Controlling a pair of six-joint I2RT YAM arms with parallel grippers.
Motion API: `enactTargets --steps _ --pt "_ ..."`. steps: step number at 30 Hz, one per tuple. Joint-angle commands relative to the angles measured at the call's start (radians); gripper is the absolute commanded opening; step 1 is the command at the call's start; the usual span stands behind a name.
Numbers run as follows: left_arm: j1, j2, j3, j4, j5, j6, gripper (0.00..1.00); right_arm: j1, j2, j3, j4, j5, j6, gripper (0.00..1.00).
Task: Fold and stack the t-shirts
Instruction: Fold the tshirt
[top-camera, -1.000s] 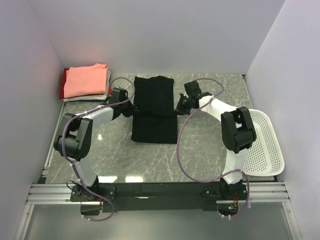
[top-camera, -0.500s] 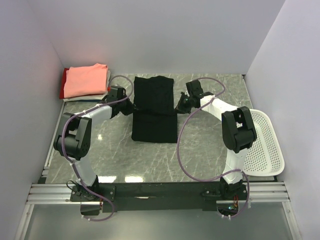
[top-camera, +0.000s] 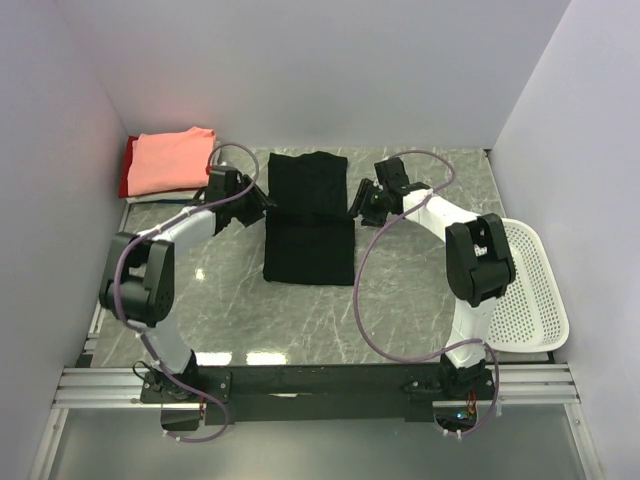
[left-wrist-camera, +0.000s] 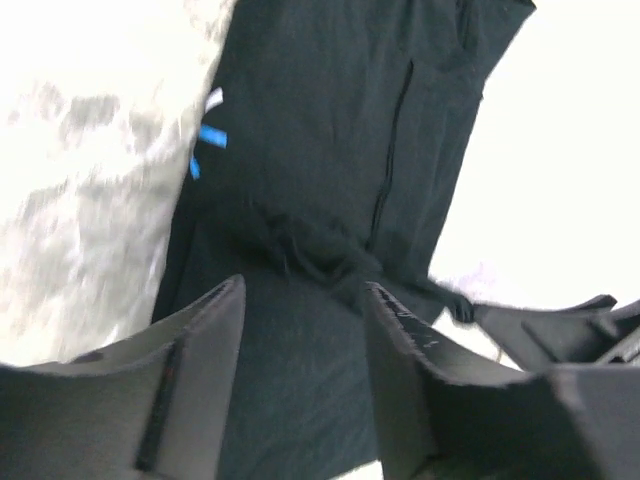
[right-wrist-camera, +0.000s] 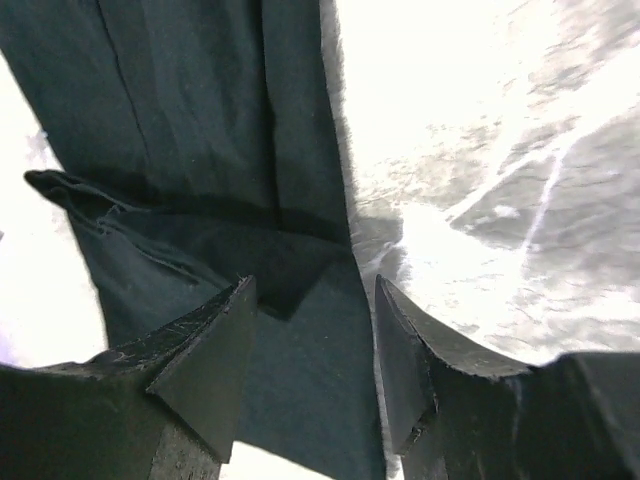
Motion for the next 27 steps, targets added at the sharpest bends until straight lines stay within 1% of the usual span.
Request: enactTargets --steps 1,3,4,6,7,8,9,15,20,24,27 --pt "-0.019 -0.134 -0.057 0.031 -0.022 0.007 0.54 0.055 -0.098 0.035 -0.005 0.117 -0.055 0.57" --pt "-0.053 -0.177 -0.115 0.039 -0.042 -0.005 0.45 0.108 -0.108 0.041 -0.017 0.170 -0.067 0.56" --pt "-0.066 -0.189 -0.137 0.045 -0.047 -0.013 0.34 0.124 -0.108 0.042 -0.012 0.179 -0.076 0.56" --pt "-0.112 -0.211 -0.194 0.077 -0.047 -0.033 0.22 0.153 -0.079 0.071 -0.012 0.179 -0.081 0.54" --pt "-0.128 -0.211 -0.211 0.082 -0.059 -0.039 0.08 0.174 -0.061 0.088 -0.017 0.170 -0.085 0.54" --pt "-0.158 -0.214 -0.238 0.083 -0.071 -0.043 0.03 0.188 -0.024 0.108 -0.023 0.165 -0.089 0.53" --pt "-0.169 -0.217 -0.257 0.089 -0.082 -0.051 0.01 0.196 -0.006 0.143 -0.037 0.165 -0.093 0.52" --pt "-0.199 -0.208 -0.393 0.148 -0.094 -0.074 0.01 0.230 0.152 0.283 -0.084 0.153 -0.115 0.44" --pt "-0.205 -0.217 -0.497 0.178 -0.111 -0.085 0.01 0.230 0.281 0.427 -0.141 0.171 -0.135 0.44" --pt "-0.208 -0.232 -0.551 0.198 -0.114 -0.096 0.01 0.219 0.361 0.514 -0.198 0.202 -0.141 0.44" --pt "-0.211 -0.246 -0.585 0.201 -0.113 -0.099 0.01 0.193 0.392 0.538 -0.222 0.202 -0.115 0.46"
